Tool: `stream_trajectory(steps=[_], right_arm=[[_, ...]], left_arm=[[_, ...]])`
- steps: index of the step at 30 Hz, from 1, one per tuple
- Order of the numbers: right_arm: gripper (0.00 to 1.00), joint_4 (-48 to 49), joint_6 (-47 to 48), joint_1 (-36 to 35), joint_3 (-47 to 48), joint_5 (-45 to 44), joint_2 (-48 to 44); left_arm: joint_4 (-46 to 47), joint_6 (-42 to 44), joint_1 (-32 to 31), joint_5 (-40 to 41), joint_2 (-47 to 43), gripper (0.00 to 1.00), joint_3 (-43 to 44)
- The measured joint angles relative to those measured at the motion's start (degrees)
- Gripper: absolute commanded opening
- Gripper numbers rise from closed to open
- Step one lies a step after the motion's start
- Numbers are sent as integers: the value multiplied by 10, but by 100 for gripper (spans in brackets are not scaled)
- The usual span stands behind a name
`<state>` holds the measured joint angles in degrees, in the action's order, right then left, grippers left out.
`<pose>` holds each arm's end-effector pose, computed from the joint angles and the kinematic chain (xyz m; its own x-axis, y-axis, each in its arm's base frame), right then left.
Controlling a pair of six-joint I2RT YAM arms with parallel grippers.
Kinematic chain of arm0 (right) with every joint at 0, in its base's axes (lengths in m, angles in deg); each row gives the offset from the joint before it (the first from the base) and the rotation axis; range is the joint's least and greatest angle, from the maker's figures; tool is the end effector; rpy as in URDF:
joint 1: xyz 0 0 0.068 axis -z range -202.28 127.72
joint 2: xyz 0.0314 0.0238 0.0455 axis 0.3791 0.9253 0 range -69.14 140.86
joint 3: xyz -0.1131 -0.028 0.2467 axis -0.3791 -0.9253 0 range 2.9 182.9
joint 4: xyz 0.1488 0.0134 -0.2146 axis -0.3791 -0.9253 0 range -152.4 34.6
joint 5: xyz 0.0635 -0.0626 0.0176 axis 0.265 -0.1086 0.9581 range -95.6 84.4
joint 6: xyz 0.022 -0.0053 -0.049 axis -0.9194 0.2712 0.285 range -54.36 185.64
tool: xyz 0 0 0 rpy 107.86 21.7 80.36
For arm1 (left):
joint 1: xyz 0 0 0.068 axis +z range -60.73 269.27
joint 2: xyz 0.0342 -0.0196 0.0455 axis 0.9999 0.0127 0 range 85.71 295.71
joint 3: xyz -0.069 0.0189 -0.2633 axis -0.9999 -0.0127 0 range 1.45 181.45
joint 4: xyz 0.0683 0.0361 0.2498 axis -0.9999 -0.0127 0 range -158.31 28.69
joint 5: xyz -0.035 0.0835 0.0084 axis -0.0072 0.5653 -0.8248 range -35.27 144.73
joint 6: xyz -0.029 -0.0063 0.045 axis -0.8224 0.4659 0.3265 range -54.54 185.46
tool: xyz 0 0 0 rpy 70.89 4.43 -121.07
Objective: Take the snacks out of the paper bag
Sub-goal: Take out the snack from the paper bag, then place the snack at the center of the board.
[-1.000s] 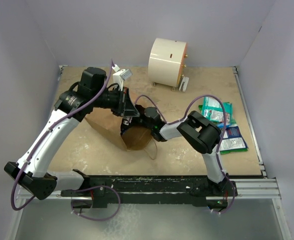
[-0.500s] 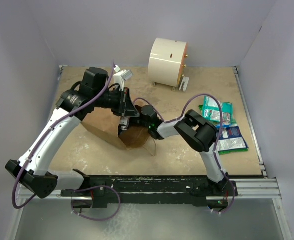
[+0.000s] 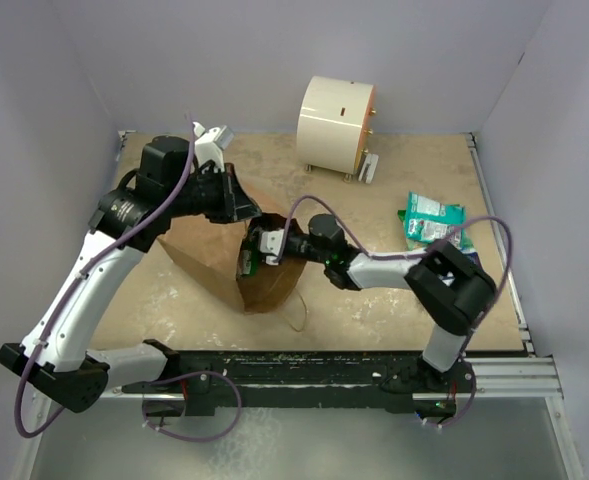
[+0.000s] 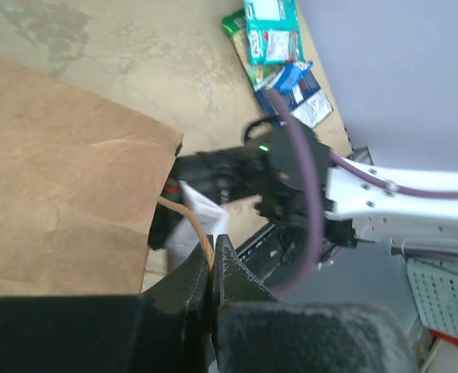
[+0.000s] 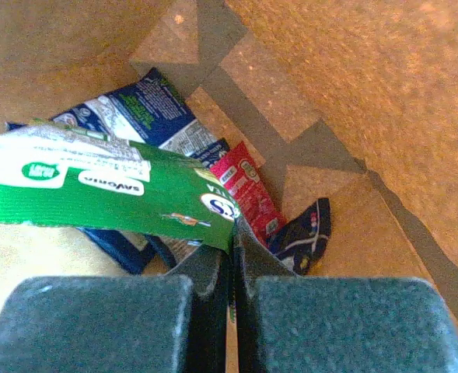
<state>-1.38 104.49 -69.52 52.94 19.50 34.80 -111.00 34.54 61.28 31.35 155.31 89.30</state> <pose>0.2487 0.2913 0.2073 0.5988 -0.1891 -0.7782 -0.7412 0.2372 -0.6280 0.1991 -0.1218 0.4392 -0.7700 -0.1248 -0.6257 0.3895 0.6847 -0.6160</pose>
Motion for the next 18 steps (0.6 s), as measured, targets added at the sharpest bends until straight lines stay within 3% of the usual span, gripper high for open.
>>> stream_trajectory(steps=[12,18], right_arm=[[0,-409,-164,0,4,-68,-311],[0,-638,-333,-2,134,-167,-404]], left_arm=[[11,-30,2,93,-7,0,0],[10,-30,2,133,-8,0,0]])
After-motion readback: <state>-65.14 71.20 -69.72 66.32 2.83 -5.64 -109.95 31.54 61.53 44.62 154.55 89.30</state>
